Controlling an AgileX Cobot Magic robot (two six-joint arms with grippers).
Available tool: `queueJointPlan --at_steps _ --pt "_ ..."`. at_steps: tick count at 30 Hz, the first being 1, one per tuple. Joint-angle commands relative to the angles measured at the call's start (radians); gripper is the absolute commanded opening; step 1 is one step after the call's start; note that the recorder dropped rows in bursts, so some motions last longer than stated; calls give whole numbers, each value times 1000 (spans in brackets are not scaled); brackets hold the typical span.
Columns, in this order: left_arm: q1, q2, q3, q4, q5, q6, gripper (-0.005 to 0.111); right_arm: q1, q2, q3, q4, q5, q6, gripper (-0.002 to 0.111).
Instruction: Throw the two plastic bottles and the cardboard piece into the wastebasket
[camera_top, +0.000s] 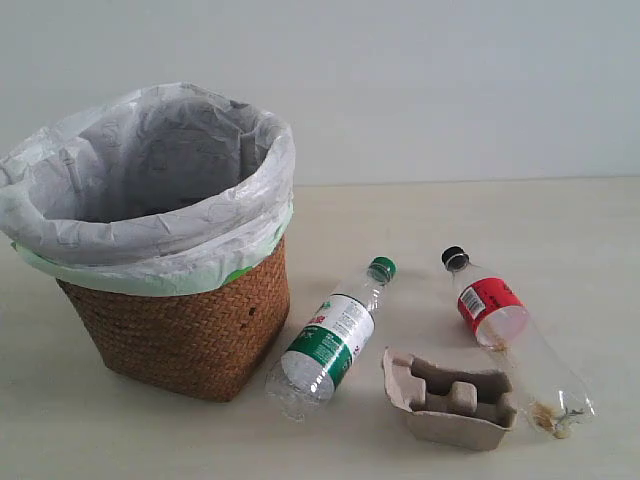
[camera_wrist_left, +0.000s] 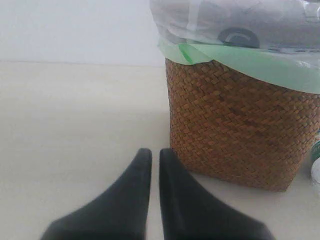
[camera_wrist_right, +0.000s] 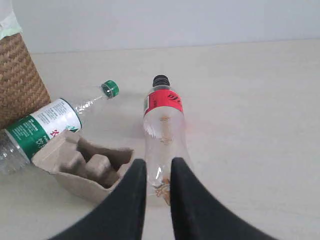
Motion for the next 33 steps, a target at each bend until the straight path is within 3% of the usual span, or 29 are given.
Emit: queueJointPlan --at_steps 1,6,14,27,33 --pt "3 -2 3 2 1 -8 6 1 -5 -1 -2 -6 1 13" --pt "3 -2 3 2 1 -8 6 1 -5 -1 1 -6 10 13" --pt "3 -2 3 2 1 -8 6 1 -5 -1 239 -26 356 13" --pt "3 -2 3 2 1 -8 6 1 -5 -1 239 -70 360 13" --pt "3 -2 3 2 1 -8 6 1 -5 -1 239 -382 472 13"
